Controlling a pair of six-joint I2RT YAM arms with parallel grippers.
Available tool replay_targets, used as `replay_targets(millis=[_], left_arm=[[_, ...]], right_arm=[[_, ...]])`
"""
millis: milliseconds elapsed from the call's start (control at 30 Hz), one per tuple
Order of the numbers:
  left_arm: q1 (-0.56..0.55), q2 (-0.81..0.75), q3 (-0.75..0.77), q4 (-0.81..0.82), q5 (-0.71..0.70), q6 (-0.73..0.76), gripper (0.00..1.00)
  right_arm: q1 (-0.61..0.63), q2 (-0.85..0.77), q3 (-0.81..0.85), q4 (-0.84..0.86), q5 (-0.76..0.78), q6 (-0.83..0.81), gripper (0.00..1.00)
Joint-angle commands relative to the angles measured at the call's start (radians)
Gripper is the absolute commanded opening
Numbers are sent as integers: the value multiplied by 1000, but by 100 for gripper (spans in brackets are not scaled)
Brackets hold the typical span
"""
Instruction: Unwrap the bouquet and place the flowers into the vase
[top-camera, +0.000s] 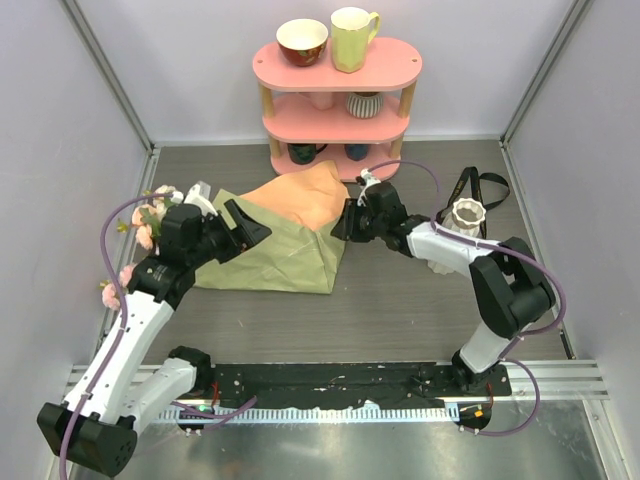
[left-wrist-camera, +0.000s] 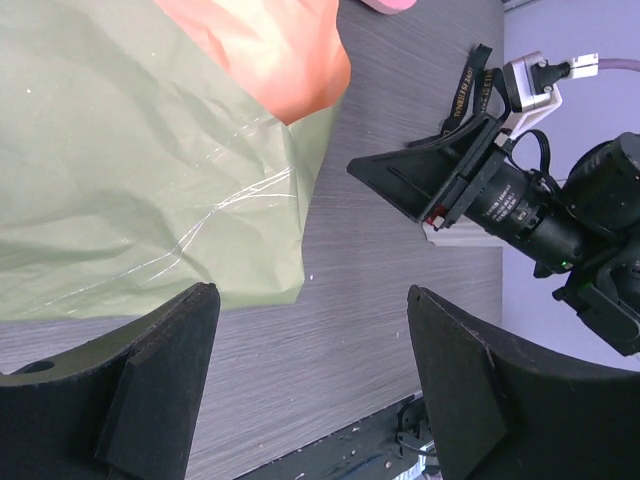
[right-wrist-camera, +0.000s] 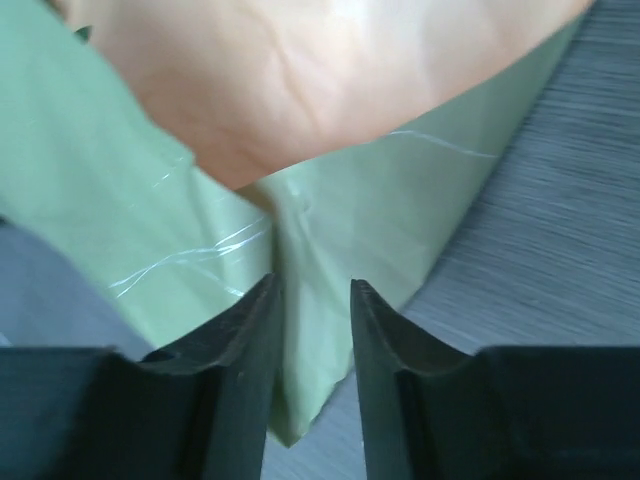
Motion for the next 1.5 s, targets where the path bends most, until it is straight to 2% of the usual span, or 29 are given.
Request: replay_targets(millis=[0, 67, 100, 167, 367, 500, 533, 567, 633, 667, 733, 767, 833, 1200, 1400, 1467], left_arm=[[-5, 18, 35, 34, 36, 21, 80], [-5, 15, 27, 32, 39, 18, 80], [-3, 9, 24, 31, 39, 16, 80], [-3, 1, 16, 29, 33, 16, 80], [-3, -13, 29, 17, 30, 18, 80], [-3, -4, 44, 8, 28, 24, 80], [-5, -4, 50, 6, 28, 24, 80], [-5, -4, 52, 5, 30, 24, 80], [-5, -4, 56, 2, 31, 25, 80], [-3, -8, 56, 2, 28, 25, 80], [-5, -11, 58, -7, 19, 30, 80], [-3, -16, 59, -11, 16, 31, 80], [-3, -19, 58, -20, 8, 38, 80], [-5, -36, 70, -38, -1, 44, 80], [-3, -40, 153, -90, -9, 73, 80], [-3, -44, 177, -101, -13, 82, 80]], right_arm=[[7, -61, -67, 177, -177, 48, 51], [8, -69, -110, 223, -206, 54, 63], [8, -55, -119, 255, -222, 63, 64], [10, -26, -119, 274, -285, 71, 65], [36, 67, -111, 363, -328, 104, 66], [41, 147, -70, 403, -350, 126, 63], [41, 158, -44, 400, -348, 124, 61], [41, 181, -30, 395, -347, 124, 53], [39, 199, 7, 383, -348, 121, 44], [38, 207, 16, 378, -347, 115, 32], [24, 210, 40, 352, -330, 108, 19], [18, 210, 47, 346, -329, 109, 8], [-10, 207, 53, 348, -341, 112, 1], [-48, 183, 59, 346, -492, 80, 2], [-19, 71, -66, 361, -519, 66, 9], [-2, 28, -96, 361, -539, 46, 18]])
